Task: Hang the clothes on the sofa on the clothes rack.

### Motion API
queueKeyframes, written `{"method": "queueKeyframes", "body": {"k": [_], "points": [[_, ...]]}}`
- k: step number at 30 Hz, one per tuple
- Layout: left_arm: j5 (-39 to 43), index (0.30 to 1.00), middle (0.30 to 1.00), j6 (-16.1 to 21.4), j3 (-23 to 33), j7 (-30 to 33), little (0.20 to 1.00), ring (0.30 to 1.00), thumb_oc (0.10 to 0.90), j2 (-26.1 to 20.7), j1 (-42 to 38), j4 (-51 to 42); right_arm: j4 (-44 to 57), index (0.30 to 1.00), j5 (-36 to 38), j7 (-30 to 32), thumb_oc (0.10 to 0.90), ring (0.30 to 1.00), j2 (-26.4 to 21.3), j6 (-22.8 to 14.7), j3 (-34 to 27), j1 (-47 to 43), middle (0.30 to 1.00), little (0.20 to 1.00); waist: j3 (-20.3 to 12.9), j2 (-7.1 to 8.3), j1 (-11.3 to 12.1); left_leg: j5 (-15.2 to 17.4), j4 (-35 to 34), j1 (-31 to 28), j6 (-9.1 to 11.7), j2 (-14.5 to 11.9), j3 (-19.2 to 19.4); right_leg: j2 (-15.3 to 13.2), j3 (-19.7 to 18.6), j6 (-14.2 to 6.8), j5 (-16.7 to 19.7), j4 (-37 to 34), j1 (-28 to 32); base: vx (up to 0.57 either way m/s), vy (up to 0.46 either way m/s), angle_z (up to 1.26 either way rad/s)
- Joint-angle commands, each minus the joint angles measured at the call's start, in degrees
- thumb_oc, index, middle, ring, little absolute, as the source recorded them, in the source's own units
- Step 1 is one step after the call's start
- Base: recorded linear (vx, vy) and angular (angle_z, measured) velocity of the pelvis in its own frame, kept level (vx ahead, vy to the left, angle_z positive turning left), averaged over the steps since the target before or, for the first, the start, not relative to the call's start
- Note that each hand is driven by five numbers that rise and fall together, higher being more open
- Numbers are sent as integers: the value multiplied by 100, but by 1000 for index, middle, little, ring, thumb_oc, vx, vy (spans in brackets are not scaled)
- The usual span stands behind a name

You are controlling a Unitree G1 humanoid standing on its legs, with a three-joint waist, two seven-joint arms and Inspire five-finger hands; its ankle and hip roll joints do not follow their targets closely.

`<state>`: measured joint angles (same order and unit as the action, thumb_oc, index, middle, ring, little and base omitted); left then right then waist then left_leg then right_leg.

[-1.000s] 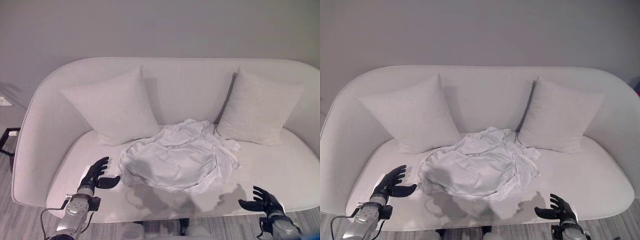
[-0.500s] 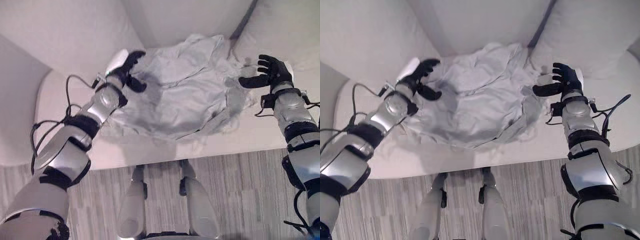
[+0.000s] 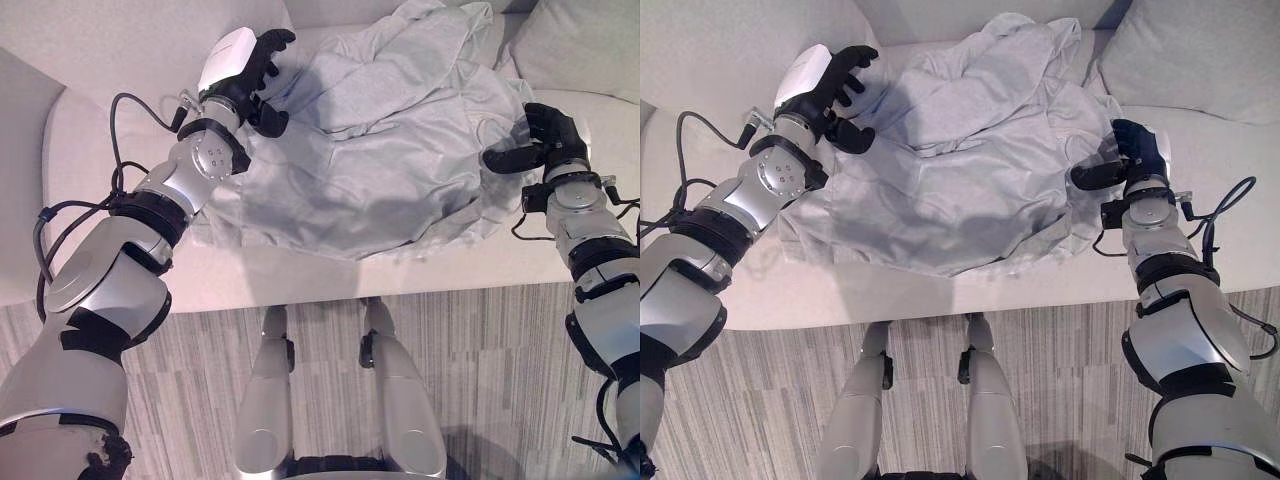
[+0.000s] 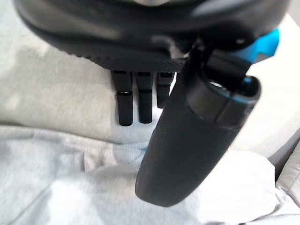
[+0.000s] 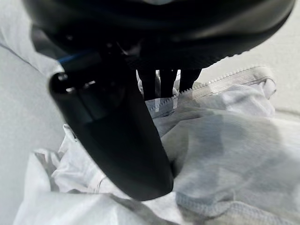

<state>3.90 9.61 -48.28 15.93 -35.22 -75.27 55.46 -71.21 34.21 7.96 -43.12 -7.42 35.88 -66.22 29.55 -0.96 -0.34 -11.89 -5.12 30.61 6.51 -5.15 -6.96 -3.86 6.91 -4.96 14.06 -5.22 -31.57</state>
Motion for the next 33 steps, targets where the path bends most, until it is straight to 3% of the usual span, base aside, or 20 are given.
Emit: {"method": "queueKeyframes", "body": {"k": [1, 7, 9, 13, 21, 25, 29, 30, 31, 32, 33], "points": [[150, 900, 900, -227, 610, 448, 900, 900, 800, -769, -97, 285, 32, 900, 223, -12, 800, 900, -207, -84, 276, -884, 900, 900, 24, 108, 123, 404, 12, -287, -179, 139, -238, -330, -173, -397, -52, 22, -64, 27, -36, 0], [178, 900, 900, -258, 1015, 623, 900, 900, 800, -912, 622, -229, 614, 900, -17, 31, 800, 900, -163, -106, 579, -822, 900, 900, 24, 151, 160, 420, 12, -275, -180, 132, -265, -323, -208, -341, -100, 40, -73, 2, -5, 0], [139, 900, 900, -259, 767, 479, 900, 900, 800, -831, 425, 474, 323, 900, -122, 22, 800, 900, 112, -86, 774, -1175, 900, 900, 24, 215, 131, 404, 12, -196, -146, 111, -270, -293, -220, -345, -90, 30, -159, 0, 0, 0], [247, 900, 900, -236, 461, 273, 900, 900, 800, -696, 61, 1024, 182, 900, 1, 35, 800, 900, 331, -100, 928, -1478, 900, 900, 24, 291, 85, 351, 12, -40, -136, 95, -326, -271, -190, -338, -68, 35, -299, -3, -10, -1], [44, 900, 900, -246, -200, -151, 900, 900, 800, -459, -346, 1238, 122, 900, 121, 15, 800, 900, 681, -93, 1277, -1870, 900, 900, 24, 351, -33, 338, 12, 72, -128, 89, -323, -253, -227, -327, -47, 40, -408, 0, 0, 0], [-155, 900, 900, -203, -586, -440, 900, 900, 800, -432, -278, 898, 214, 900, 100, -33, 800, 900, 672, -93, 1526, -1999, 900, 900, 24, 338, -54, 338, 12, 116, -133, 79, -291, -259, -267, -325, -39, 39, -464, 2, 24, -2], [-451, 900, 900, -184, -683, -462, 900, 900, 800, -590, 467, -142, 397, 900, 62, -56, 800, 900, 366, -65, 1532, -1833, 900, 900, 24, 242, 25, 351, 12, 113, -143, 100, -241, -289, -263, -328, -58, 43, -463, 2, 24, -3], [-526, 712, 712, -199, -751, -494, 712, 712, 675, -536, 497, -114, 371, 829, 71, -62, 753, 829, 378, -58, 1517, -1832, 829, 829, 24, 235, 32, 347, 12, 117, -143, 101, -240, -294, -260, -327, -60, 46, -465, 0, 0, 0], [-571, 300, 300, -223, -813, -537, 300, 300, 400, -406, 456, 125, 305, 354, 98, -69, 436, 354, 448, -53, 1549, -1915, 354, 354, 24, 241, 27, 340, 12, 140, -141, 98, -237, -298, -260, -325, -59, 46, -484, -7, 15, 3], [-571, 300, 300, -219, -814, -536, 300, 300, 400, -403, 452, 131, 302, 300, 99, -70, 400, 300, 448, -54, 1551, -1918, 300, 300, 24, 240, 27, 339, 12, 142, -141, 98, -238, -298, -260, -326, -59, 47, -486, -11, 15, 5], [-522, 300, 300, -231, -809, -576, 300, 300, 400, -328, 411, 278, 257, 300, 101, -77, 400, 300, 513, -48, 1591, -1979, 300, 300, 24, 251, 15, 337, 12, 158, -139, 100, -234, -296, -267, -325, -59, 43, -499, -3, 6, 4]]}}
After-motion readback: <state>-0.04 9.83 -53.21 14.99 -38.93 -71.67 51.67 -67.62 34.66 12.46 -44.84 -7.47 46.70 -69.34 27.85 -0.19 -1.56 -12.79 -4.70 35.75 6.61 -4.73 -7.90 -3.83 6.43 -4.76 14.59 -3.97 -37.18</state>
